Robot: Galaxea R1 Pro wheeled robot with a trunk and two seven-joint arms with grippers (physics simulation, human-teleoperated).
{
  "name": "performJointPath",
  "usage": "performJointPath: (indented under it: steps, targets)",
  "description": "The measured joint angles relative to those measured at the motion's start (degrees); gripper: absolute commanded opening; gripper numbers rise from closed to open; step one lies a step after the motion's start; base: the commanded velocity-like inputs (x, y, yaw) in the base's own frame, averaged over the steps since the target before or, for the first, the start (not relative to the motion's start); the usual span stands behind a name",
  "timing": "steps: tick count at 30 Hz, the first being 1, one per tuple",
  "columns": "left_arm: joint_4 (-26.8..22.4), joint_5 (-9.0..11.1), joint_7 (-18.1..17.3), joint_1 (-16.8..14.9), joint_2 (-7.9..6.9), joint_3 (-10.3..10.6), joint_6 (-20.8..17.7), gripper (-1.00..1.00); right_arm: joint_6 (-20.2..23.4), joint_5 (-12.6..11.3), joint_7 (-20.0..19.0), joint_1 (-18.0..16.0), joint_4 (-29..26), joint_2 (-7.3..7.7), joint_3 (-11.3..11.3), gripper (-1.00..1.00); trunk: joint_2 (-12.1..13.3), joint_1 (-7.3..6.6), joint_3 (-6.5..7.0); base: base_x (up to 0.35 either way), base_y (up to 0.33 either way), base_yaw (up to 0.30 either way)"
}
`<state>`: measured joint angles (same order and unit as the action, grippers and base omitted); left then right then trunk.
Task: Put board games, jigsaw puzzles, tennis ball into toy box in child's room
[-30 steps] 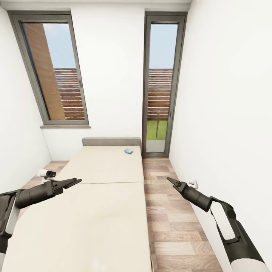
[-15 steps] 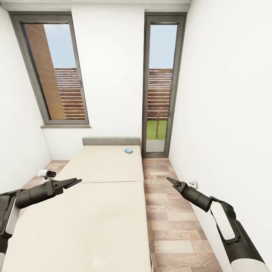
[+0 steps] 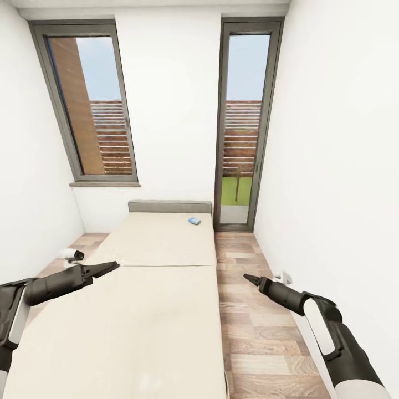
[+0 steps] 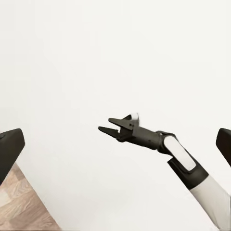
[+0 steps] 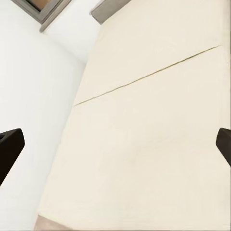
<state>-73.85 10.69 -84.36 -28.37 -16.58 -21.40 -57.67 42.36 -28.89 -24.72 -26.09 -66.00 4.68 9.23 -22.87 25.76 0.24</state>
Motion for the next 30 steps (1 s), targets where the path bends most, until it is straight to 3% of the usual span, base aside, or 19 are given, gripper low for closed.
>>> performJointPath:
  steps: [4, 8, 18, 30]
  targets:
    - [0.0, 0.0, 5.8, 0.0, 0.04, 0.0, -0.1, 1.00, -0.1, 1.8, 0.5, 0.0, 0.1, -0.02, 0.5, 1.00, 0.0, 0.00, 0.00, 0.000, 0.000, 0.003]
    - [0.0, 0.0, 7.9, 0.0, 0.12, 0.1, -0.1, 1.00, -0.1, 2.2, 0.5, 0.0, 0.0, -0.08, 0.6, 1.00, 0.0, 0.00, 0.00, 0.000, 0.000, 0.000]
    - [0.0, 0.1, 8.4, 0.0, 0.15, 0.1, 0.0, 1.00, -0.1, 2.3, 0.5, 0.0, -0.5, -0.16, -0.1, 1.00, 0.0, 0.00, 0.00, 0.000, -0.013, 0.006]
    - [0.0, 0.1, 8.4, 0.0, 0.14, 0.0, 0.1, 1.00, 0.0, 2.4, 0.5, 0.0, -0.5, -0.20, -0.2, 1.00, 0.0, -0.01, 0.00, 0.032, -0.206, 0.113]
